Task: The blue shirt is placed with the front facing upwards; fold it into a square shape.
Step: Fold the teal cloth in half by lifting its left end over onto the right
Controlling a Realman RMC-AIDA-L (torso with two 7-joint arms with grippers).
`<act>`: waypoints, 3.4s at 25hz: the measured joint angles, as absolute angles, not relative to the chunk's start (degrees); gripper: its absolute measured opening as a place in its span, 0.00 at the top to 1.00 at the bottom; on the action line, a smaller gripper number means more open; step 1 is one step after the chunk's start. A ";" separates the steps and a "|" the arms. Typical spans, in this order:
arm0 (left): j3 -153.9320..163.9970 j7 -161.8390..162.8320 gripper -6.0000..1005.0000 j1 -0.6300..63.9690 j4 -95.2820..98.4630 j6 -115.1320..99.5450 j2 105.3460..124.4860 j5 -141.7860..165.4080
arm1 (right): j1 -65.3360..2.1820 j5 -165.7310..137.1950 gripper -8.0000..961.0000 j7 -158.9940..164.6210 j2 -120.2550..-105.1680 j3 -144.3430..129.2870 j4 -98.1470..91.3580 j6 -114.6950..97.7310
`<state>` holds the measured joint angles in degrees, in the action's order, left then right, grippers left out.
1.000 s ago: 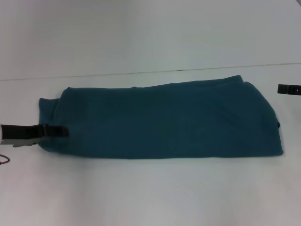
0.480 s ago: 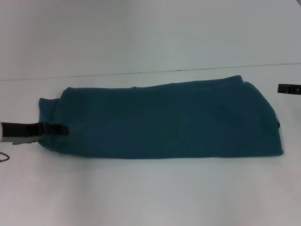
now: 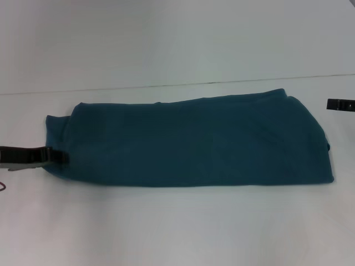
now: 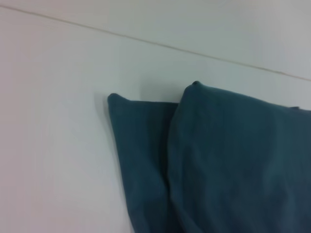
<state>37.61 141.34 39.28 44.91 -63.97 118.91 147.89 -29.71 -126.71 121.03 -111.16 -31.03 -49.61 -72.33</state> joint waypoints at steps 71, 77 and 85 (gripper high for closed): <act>34.25 131.85 0.96 36.93 52.16 -83.72 118.40 121.01 | -31.02 -126.65 0.06 119.35 -114.32 -31.71 -47.62 -70.46; 41.46 129.54 0.96 44.10 47.94 -82.10 123.10 114.96 | -30.94 -126.65 0.06 118.23 -114.50 -31.82 -47.46 -70.77; 52.84 120.18 0.96 51.14 29.73 -71.91 124.39 102.87 | -30.16 -126.65 0.06 118.08 -114.25 -31.79 -47.46 -70.93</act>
<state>52.84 120.18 51.14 29.73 -71.91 124.39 102.87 -30.16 -126.65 118.08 -114.25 -31.79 -47.46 -70.93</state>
